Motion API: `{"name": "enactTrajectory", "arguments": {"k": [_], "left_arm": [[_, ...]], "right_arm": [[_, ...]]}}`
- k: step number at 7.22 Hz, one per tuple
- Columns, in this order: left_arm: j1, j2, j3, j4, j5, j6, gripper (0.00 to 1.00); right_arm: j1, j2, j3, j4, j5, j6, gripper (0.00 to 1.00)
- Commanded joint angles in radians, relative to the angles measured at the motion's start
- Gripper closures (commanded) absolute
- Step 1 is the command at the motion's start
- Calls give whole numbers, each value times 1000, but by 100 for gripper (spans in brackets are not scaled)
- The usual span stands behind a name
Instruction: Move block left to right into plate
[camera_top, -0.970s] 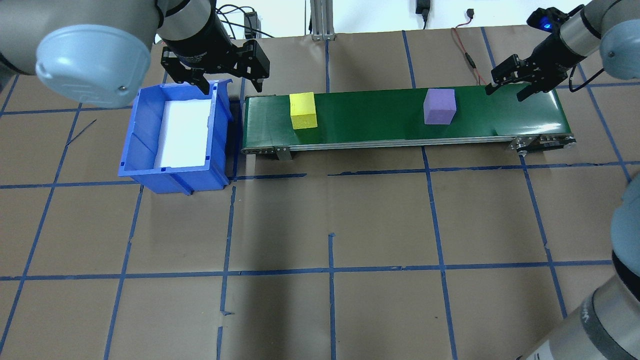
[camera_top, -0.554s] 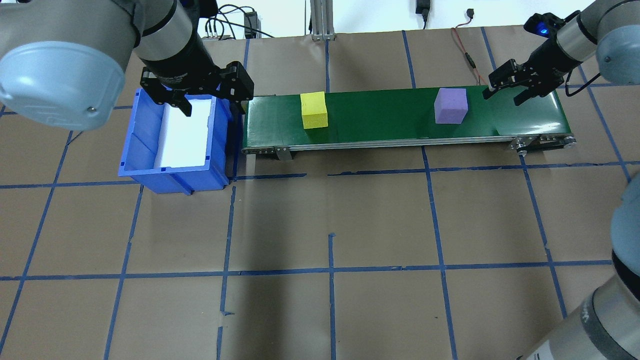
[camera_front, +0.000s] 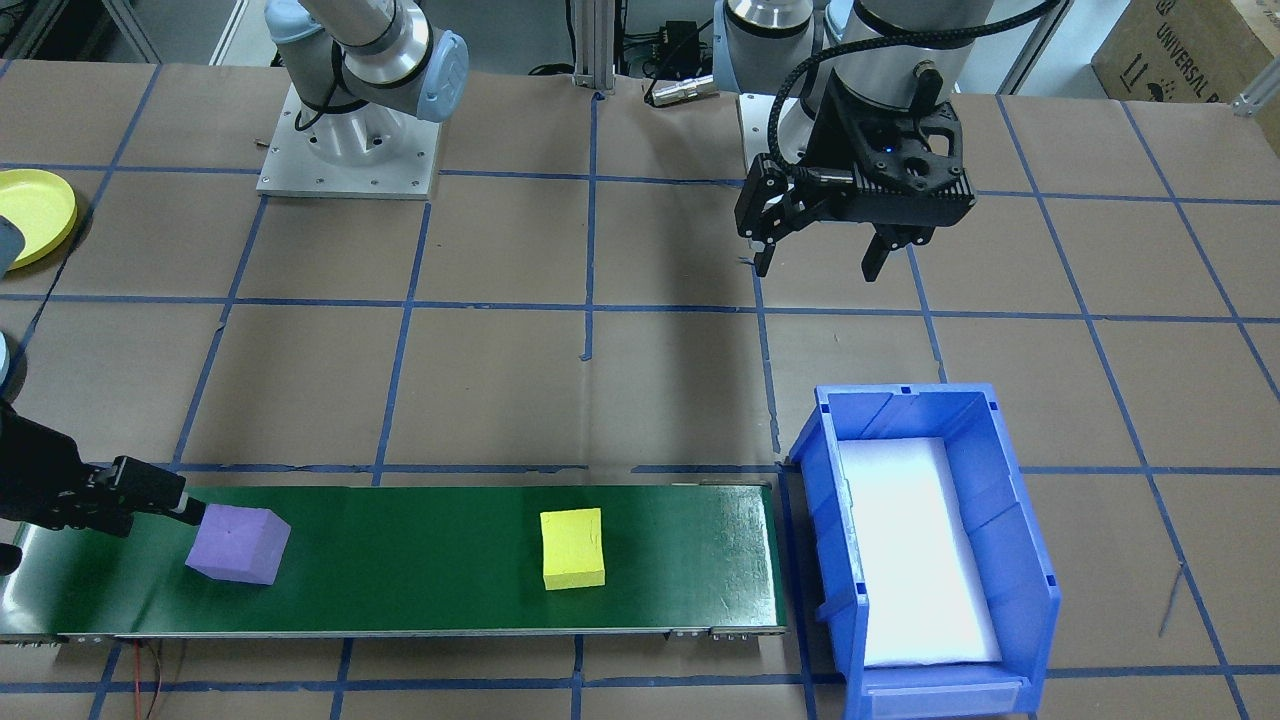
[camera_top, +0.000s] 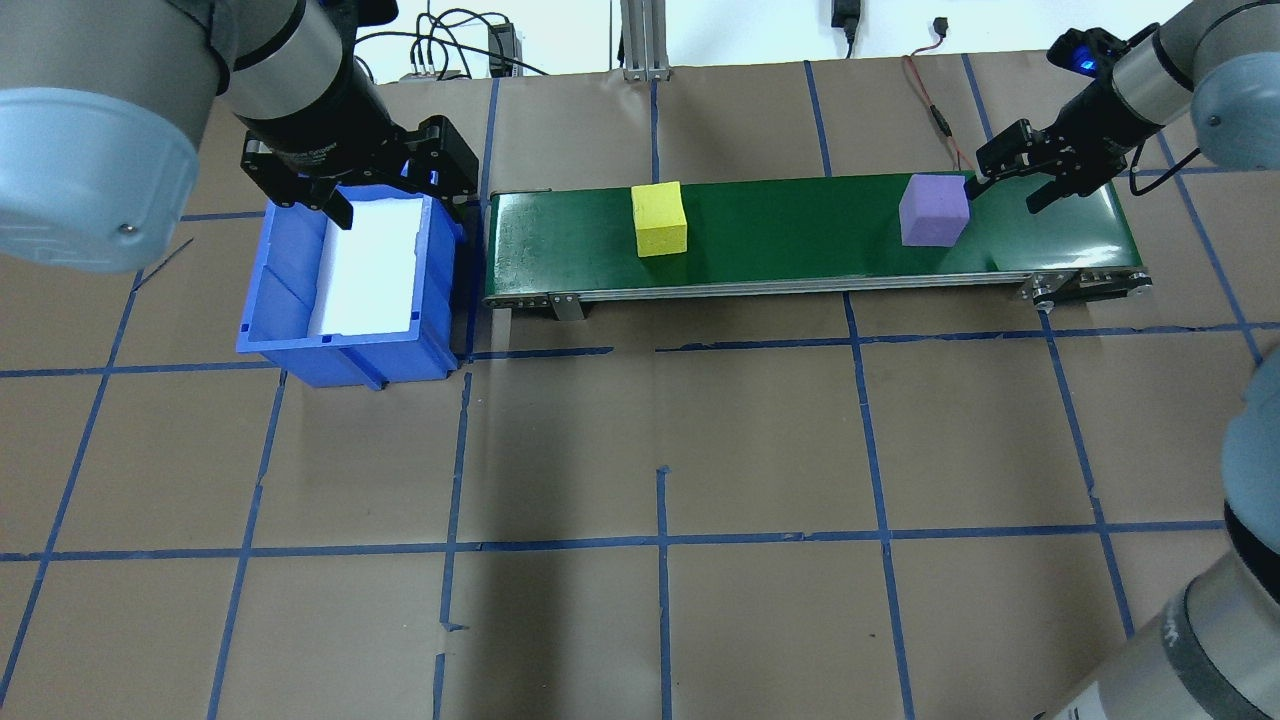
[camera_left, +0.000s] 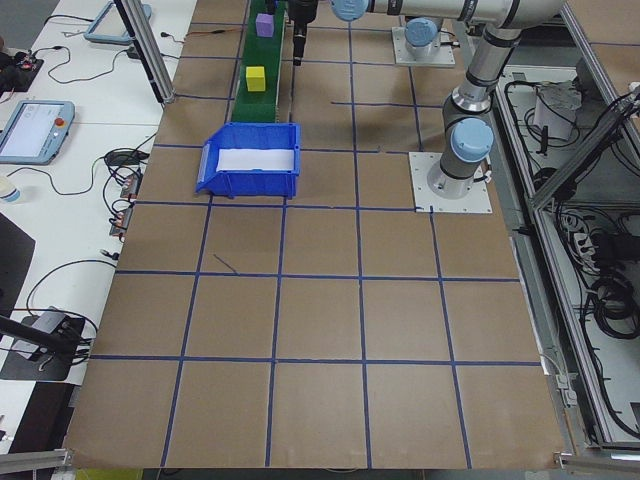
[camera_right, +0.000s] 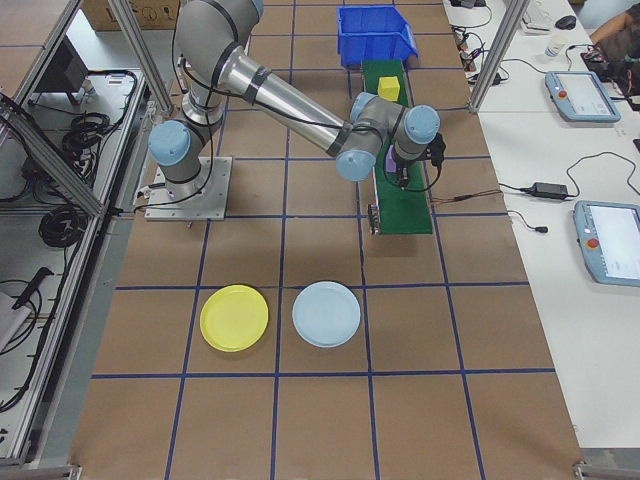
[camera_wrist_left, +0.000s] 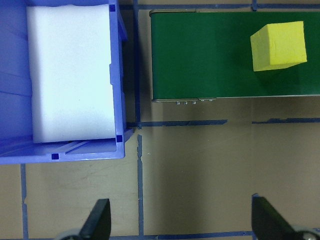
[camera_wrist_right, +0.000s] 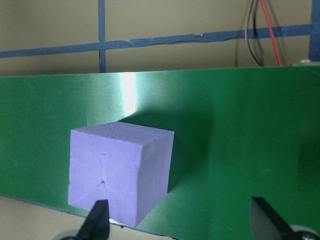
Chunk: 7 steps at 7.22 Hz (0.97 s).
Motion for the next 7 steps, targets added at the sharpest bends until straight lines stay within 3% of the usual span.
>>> {"name": "enactTrajectory", "arguments": {"k": [1,4,7], "left_arm": [[1,1,7,1,1,2,0],[2,1,5,1,0,3,0],[51,13,11,-13,52,110,0]], "right_arm": [[0,1,-2,0,0,16,0],[0,49,-20,-11,-4,65,0],[2,51,-25,-14,-1,85,0]]}}
